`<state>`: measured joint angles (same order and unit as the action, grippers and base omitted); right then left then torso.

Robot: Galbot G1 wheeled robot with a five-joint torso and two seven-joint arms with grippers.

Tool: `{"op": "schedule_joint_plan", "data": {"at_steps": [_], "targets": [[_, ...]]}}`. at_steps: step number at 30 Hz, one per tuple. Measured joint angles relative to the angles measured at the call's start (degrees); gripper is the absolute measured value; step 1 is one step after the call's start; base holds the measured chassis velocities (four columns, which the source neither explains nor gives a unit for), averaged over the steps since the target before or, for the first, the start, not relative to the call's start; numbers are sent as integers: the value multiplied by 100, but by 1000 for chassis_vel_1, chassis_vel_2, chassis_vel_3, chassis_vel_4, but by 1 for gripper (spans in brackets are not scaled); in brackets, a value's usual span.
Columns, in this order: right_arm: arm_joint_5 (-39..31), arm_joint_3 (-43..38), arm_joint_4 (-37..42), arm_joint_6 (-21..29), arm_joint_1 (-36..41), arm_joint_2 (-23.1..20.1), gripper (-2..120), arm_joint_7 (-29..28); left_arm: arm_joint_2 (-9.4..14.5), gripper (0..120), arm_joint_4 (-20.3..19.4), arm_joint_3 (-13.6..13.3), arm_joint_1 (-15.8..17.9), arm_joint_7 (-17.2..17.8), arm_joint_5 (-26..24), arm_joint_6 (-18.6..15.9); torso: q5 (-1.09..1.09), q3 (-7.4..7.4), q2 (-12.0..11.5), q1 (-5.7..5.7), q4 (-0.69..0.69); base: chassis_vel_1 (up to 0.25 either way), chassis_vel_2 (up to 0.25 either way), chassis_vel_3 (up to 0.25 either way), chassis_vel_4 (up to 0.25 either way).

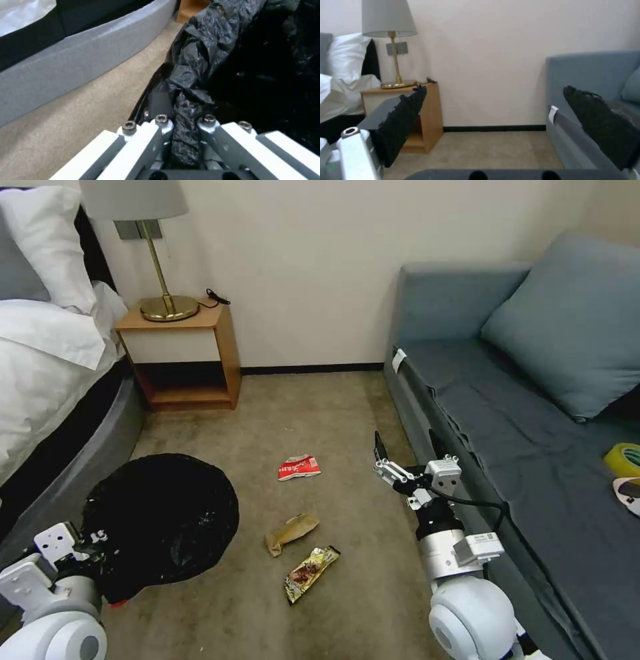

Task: Pick up the trash bin, then pick up the garbage on the floor and place it into the trash bin.

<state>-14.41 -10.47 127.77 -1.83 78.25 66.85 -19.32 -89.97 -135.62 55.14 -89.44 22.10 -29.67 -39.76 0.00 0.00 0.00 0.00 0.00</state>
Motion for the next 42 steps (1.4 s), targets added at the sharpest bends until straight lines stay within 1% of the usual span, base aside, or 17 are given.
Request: {"op": "schedule_joint_plan", "data": {"at_steps": [8, 10, 12, 14, 16, 18, 20, 22, 24, 25, 28, 30, 32, 34, 38, 40, 42], "targets": [[-85, 250, -377, 23, -537, -252, 100, 98, 2, 3, 5, 56, 9, -3, -29, 5, 0, 0, 0, 0, 1, 0, 0, 0, 0], [-204, 512, -696, -3, -952, -548, 100, 247, 9, 3, 31, 81, 8, -4, -45, 8, 0, 0, 0, 0, 0, 0, 0, 0, 0], [-255, 618, -807, -44, -1111, -633, 100, 306, 9, 3, 41, 81, 6, -6, -46, 11, -1, 0, 0, 0, 1, 0, 0, 0, 0], [-379, 1056, -1306, -271, -1674, -929, 100, 519, -5, 3, 69, 80, 11, -10, -42, 25, 0, 0, 0, 0, 1, 0, 0, 0, 0], [-410, 1169, -1437, -330, -1812, -987, 100, 598, -10, 3, 74, 78, 11, -10, -37, 29, 0, 0, 0, 0, 1, 0, 0, 0, 0], [-439, 1744, -2016, -546, -2398, -1183, 100, 917, -33, 3, 89, 65, 14, -14, -16, 47, 0, 0, 0, 0, 1, 0, 0, 0, 0], [-437, 1921, -2179, -600, -2565, -1220, 100, 979, -36, 3, 91, 65, 13, -13, -12, 49, 0, 0, 0, 0, 0, 0, 0, 0, 0], [-419, 2559, -2694, -711, -3189, -1319, 100, 1208, -50, 3, 94, 73, 9, -18, -4, 65, 0, 0, 0, 0, 1, 0, 0, 0, 0], [-374, 2991, -2973, -747, -3613, -1385, 100, 1411, -66, 3, 101, 103, 10, -25, 1, 91, 0, 0, 0, 0, 1, 0, 0, 0, 0], [-374, 2991, -2973, -747, -3613, -1385, 100, 1411, -66, 3, 101, 103, 10, -25, 1, 91, 0, 0, 0, 0, 1, 0, 0, 0, 0], [-268, 3709, -3368, -787, -4225, -1457, 100, 1893, -95, 3, 102, 130, 2, -38, 14, 110, -1, 0, 0, 0, 1, 0, 0, 0, 0], [-249, 3947, -3536, -834, -4396, -1459, 100, 2037, -103, 3, 101, 142, -2, -41, 15, 110, -1, 0, 0, 0, 1, 0, 0, 0, 0], [-266, 4565, -3995, -988, -4800, -1442, 100, 2511, -111, 3, 88, 169, -9, -45, 19, 114, 0, 0, 0, 0, 1, 0, 0, 0, 0], [-281, 4646, -4067, -1014, -4857, -1438, 100, 2609, -111, 3, 87, 173, -9, -44, 19, 115, 0, 0, 0, 0, 1, 0, 0, 0, 0], [-253, 5259, -4704, -1195, -5359, -1326, 100, 3426, -118, 3, 70, 187, -11, -46, 25, 115, 0, 0, 0, 0, 0, 0, 0, 0, 0], [-254, 5349, -4823, -1209, -5450, -1296, 100, 3565, -123, 3, 70, 189, -12, -46, 28, 115, 0, 0, 0, 0, 0, 0, 0, 0, 0], [-239, 5622, -5193, -1303, -5724, -1171, 100, 4104, -139, 3, 72, 187, -14, -46, 41, 115, 0, 0, 0, 0, 1, 0, 0, 0, 0]]}}
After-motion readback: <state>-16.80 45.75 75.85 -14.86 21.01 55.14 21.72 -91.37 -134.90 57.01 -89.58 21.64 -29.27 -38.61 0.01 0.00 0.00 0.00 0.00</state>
